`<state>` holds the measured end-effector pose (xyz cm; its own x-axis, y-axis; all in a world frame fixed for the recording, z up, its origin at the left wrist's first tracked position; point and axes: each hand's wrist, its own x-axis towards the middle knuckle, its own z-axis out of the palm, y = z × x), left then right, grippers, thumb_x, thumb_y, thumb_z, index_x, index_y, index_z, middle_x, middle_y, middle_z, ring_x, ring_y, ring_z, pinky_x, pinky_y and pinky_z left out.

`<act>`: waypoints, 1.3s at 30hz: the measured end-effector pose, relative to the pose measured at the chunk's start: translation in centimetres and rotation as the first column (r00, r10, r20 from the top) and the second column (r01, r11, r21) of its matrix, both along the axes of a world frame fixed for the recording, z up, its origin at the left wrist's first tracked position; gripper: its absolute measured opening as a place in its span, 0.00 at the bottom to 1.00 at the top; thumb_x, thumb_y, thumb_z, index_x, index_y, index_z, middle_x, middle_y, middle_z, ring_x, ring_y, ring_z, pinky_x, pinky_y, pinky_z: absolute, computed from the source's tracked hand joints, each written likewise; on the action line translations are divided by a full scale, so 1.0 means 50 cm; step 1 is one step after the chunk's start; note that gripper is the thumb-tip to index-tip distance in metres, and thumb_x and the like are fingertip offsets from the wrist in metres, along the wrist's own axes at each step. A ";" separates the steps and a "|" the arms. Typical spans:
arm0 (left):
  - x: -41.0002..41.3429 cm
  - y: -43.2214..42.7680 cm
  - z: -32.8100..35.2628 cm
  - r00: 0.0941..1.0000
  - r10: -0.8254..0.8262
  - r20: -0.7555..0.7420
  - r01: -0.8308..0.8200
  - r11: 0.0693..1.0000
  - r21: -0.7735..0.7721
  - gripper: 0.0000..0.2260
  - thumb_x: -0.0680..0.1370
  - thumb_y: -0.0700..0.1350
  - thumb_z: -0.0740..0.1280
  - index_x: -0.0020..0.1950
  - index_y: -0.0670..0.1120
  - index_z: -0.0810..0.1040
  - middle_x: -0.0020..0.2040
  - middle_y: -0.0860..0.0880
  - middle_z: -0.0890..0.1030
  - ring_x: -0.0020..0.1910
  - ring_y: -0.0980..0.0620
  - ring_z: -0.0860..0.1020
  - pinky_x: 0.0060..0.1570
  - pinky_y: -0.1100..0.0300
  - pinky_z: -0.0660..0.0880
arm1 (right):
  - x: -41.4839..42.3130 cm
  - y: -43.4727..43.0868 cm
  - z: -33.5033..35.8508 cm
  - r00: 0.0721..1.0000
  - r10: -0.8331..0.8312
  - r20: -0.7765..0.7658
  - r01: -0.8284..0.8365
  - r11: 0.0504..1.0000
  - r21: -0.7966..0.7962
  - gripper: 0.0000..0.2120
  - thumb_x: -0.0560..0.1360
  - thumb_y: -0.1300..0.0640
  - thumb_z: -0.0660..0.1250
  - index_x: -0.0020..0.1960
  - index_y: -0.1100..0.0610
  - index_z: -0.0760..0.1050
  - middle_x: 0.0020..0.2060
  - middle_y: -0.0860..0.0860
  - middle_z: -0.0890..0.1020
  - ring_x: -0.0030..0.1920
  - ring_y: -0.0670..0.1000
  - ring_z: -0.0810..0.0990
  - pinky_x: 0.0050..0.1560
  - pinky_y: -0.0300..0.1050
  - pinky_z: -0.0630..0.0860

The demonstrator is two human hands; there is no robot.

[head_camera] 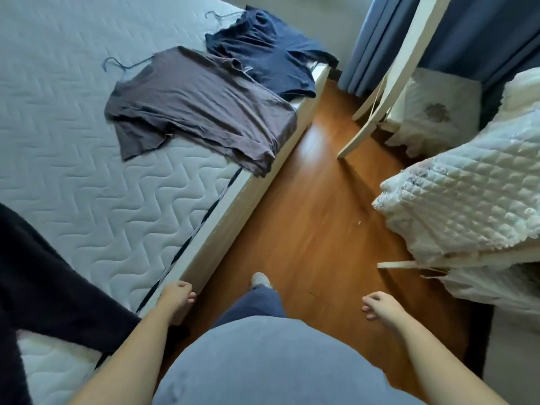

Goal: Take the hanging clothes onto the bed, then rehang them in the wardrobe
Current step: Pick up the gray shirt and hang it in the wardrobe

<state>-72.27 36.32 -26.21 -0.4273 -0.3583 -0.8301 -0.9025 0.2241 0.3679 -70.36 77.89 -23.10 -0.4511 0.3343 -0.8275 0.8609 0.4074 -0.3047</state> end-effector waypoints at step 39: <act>-0.889 -0.090 -0.031 0.759 0.636 -0.136 -0.650 0.748 -0.132 0.06 0.75 0.38 0.61 0.50 0.43 0.76 0.51 0.40 0.80 0.51 0.41 0.78 0.52 0.53 0.73 | -1.488 -0.444 -0.074 0.513 0.858 -0.025 -0.858 0.513 0.036 0.04 0.73 0.63 0.61 0.42 0.58 0.74 0.36 0.56 0.80 0.37 0.57 0.79 0.46 0.51 0.77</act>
